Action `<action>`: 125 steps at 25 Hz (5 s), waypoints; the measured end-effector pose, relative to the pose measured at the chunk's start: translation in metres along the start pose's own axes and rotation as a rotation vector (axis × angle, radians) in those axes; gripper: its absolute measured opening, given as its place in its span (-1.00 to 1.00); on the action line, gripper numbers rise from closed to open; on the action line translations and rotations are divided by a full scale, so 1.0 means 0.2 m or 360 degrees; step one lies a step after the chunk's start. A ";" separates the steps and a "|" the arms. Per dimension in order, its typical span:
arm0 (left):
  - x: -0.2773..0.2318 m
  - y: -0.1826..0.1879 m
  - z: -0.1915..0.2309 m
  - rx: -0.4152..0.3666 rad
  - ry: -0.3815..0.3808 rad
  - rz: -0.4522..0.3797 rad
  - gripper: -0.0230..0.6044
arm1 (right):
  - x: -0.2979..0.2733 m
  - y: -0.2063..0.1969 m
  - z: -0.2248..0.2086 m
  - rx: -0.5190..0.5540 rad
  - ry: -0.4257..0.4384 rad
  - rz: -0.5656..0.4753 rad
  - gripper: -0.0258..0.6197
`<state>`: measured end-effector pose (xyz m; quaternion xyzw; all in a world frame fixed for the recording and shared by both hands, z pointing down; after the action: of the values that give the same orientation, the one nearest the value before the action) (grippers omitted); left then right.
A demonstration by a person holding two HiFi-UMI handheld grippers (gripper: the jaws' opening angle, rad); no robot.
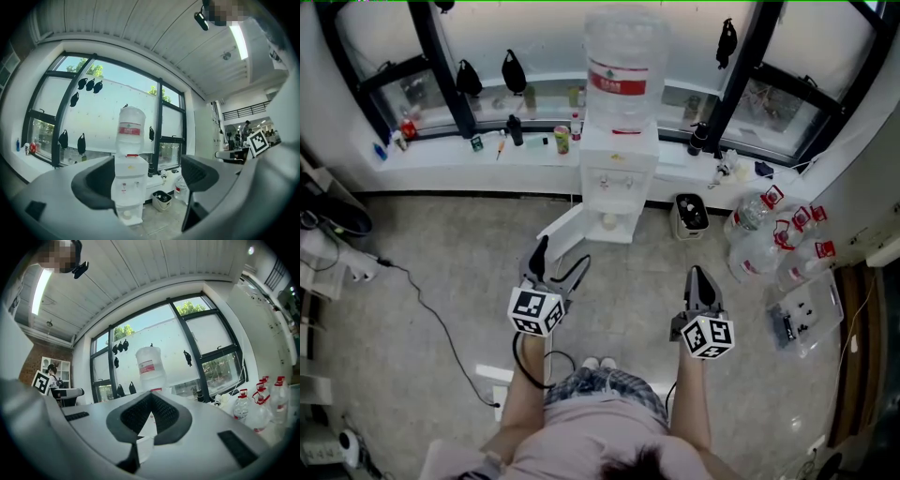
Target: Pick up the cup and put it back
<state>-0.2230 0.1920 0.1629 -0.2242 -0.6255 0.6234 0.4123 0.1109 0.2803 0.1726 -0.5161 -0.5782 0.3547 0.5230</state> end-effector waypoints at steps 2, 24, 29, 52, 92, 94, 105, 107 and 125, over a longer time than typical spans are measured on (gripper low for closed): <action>0.00 0.00 0.01 -0.0017 -0.0007 -0.0010 0.41 | -0.02 -0.01 0.01 0.0011 -0.0001 -0.0008 -0.89; -0.78 -0.23 0.24 -0.0109 0.0099 -0.0037 0.41 | -0.86 -0.27 -0.38 -0.0004 0.0076 -0.0003 -0.89; -1.09 -0.30 0.33 -0.0089 0.0173 -0.0023 0.41 | -1.23 -0.32 -0.51 -0.0014 0.0188 0.0057 -0.89; -1.64 -0.41 0.53 -0.0192 0.0295 0.0069 0.41 | -1.92 -0.54 -0.73 -0.0105 0.0387 0.0233 -0.89; -1.49 -2.05 0.79 -0.0216 0.0140 0.0210 0.41 | -1.78 -2.14 -0.93 -0.0042 0.0654 0.0344 -0.89; -1.45 -2.29 0.80 -0.0230 0.0106 0.0226 0.41 | -1.73 -2.37 -0.97 -0.0020 0.0721 0.0366 -0.89; -1.29 -3.57 0.94 -0.0234 0.0016 0.0268 0.41 | -1.56 -3.60 -1.29 0.0050 0.0935 0.0404 -0.89; -1.30 -3.75 0.98 -0.0246 0.0006 0.0268 0.41 | -1.56 -3.76 -1.33 0.0085 0.1000 0.0398 -0.89; -1.61 -4.70 1.19 -0.0215 0.0181 0.0335 0.41 | -1.68 -4.32 -1.45 0.0095 0.1086 0.0384 -0.89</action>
<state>-0.0115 -0.3206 1.0213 -0.3507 -0.6147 0.6059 0.3633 0.1711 -0.2685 0.9710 -0.6538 -0.2947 0.2379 0.6550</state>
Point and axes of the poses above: the fingertips, and each gripper's own axes: x backward along the fingers, z to its left, y out of its top, the point moved 7 cm from there along x, backward along the fingers, and after that the axes turned 14 degrees about -z, right-handed, at the moved point
